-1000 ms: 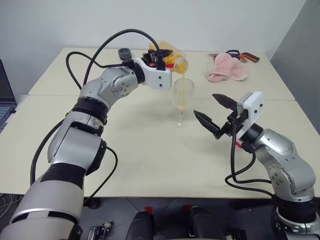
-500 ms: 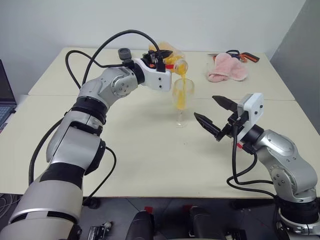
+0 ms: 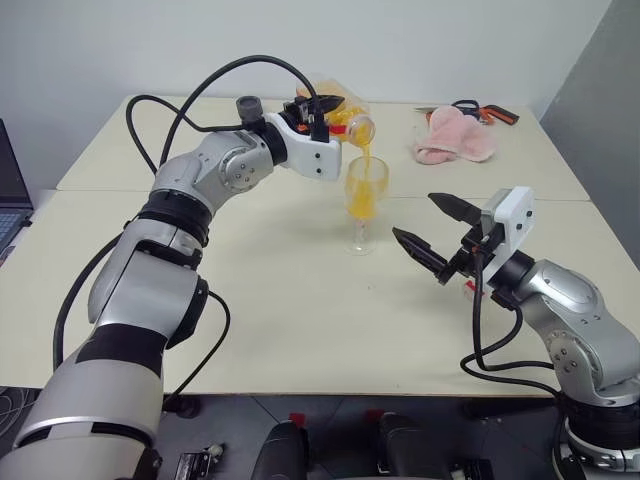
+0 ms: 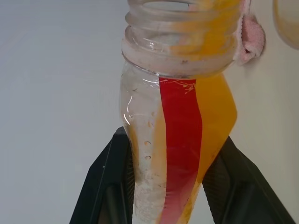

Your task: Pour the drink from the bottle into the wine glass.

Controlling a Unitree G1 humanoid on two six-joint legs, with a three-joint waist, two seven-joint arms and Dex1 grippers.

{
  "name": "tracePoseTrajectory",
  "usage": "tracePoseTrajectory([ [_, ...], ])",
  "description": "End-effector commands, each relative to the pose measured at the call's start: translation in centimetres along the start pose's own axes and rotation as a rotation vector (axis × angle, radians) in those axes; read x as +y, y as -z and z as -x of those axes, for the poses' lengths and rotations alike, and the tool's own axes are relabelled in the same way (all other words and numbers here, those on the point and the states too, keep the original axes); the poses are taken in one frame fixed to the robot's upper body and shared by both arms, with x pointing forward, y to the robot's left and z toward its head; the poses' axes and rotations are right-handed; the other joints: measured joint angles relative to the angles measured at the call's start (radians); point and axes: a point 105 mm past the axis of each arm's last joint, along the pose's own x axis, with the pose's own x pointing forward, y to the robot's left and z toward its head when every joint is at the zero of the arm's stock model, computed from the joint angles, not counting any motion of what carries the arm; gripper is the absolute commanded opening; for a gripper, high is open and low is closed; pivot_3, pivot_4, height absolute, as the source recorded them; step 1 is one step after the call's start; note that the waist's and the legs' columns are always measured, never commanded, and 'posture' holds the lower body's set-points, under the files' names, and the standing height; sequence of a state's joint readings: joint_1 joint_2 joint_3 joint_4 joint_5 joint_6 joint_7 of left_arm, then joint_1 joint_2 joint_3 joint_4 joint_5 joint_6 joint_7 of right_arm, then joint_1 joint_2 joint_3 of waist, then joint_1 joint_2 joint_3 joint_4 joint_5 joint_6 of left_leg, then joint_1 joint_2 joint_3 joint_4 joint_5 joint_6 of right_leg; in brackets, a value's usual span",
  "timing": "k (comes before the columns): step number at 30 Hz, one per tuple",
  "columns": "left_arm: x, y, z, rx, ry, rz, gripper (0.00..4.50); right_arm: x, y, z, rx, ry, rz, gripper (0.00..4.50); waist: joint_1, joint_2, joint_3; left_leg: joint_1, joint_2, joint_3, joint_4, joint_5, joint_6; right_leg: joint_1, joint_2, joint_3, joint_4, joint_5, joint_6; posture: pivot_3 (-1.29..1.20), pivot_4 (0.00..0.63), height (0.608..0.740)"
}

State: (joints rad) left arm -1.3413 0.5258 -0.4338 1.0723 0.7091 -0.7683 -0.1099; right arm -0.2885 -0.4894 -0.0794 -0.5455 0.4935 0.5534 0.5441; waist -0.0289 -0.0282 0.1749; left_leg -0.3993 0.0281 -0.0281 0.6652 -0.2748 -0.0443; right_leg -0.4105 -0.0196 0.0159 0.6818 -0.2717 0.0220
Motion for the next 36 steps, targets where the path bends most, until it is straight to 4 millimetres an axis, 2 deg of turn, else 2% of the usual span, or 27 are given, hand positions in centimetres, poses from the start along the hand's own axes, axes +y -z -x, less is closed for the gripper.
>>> tracePoseTrajectory([
  [1,2.75,0.05,0.03,-0.004,-0.076,-0.036,1.58,0.14,-1.42,0.24,-0.051,-0.013,0.03,4.5,0.0,0.0,0.0,0.0,0.0,0.0,0.0,0.0,0.0,0.0,0.0,0.0,0.0,0.0,0.0,0.0,0.15,0.74],
  [36,3.23,0.33,0.11,0.007,-0.086,-0.066,1.58,0.97,-1.17,0.1,-0.041,-0.047,0.012,4.5,0.0,0.0,0.0,0.0,0.0,0.0,0.0,0.0,0.0,0.0,0.0,0.0,0.0,0.0,0.0,0.0,0.15,0.74],
])
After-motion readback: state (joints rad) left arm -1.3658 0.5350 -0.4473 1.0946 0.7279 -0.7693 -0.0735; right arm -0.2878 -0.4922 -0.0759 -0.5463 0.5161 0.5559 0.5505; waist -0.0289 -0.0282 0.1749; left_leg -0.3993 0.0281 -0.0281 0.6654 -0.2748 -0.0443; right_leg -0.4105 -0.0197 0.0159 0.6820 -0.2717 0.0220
